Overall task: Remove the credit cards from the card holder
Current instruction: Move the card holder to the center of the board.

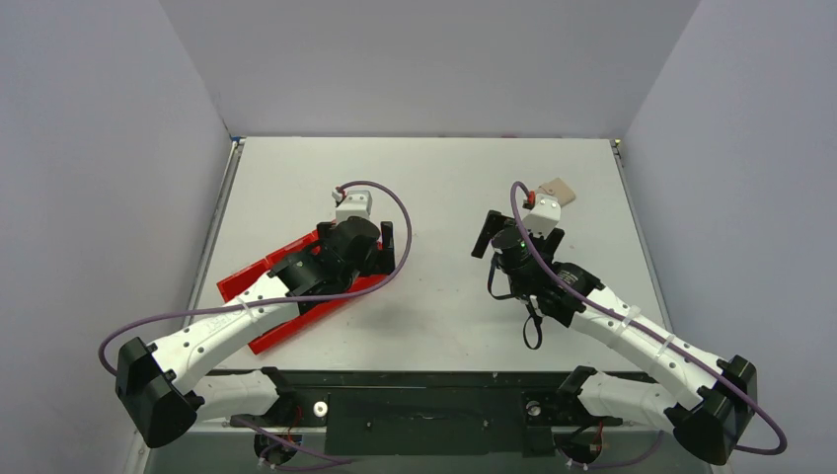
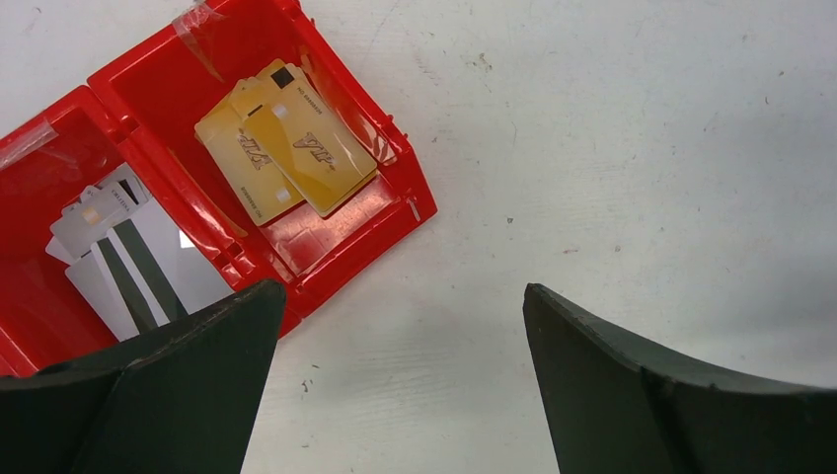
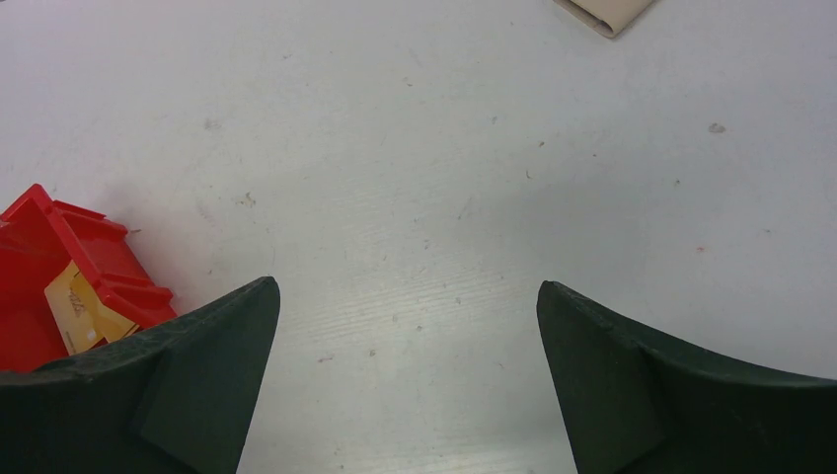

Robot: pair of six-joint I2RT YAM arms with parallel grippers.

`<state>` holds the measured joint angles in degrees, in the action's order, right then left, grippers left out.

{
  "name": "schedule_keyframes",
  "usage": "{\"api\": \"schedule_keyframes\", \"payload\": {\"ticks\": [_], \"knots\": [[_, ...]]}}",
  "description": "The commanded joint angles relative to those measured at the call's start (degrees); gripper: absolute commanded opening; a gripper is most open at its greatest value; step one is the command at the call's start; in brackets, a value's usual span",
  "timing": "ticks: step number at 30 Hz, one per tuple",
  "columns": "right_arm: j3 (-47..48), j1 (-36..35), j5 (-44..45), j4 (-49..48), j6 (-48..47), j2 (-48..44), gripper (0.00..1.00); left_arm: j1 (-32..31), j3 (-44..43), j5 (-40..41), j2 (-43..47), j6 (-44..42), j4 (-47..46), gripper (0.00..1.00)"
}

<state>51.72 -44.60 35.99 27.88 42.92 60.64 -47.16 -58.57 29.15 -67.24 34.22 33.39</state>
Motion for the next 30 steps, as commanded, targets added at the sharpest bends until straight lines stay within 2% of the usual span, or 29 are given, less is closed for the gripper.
{"api": "schedule_keyframes", "payload": {"ticks": [1,12,14,18,30], "knots": [[0.51,0.42,0.70,-0.97,0.78,-1.14,1.00,0.26,-2.55,-0.15,1.39,-0.26,0.42,0.90],[1.94,4.62,-4.58,-1.80,2.63,1.93,1.00,0.33,-1.50,-2.86,3.85,-2.20,-0.83,0.90],[2.95,7.01,-6.20,-2.36,2.68,3.56,1.00,0.39,-1.51,-3.37,3.61,-2.22,-0.88,0.90],[5.07,16.76,-13.01,-4.23,3.40,8.13,0.99,0.40,-2.11,-3.97,2.98,-2.22,-0.12,0.90],[17.78,34.42,-16.68,-6.99,2.13,29.51,0.97,0.84,-5.01,-4.63,2.74,-2.78,2.85,0.90]]}}
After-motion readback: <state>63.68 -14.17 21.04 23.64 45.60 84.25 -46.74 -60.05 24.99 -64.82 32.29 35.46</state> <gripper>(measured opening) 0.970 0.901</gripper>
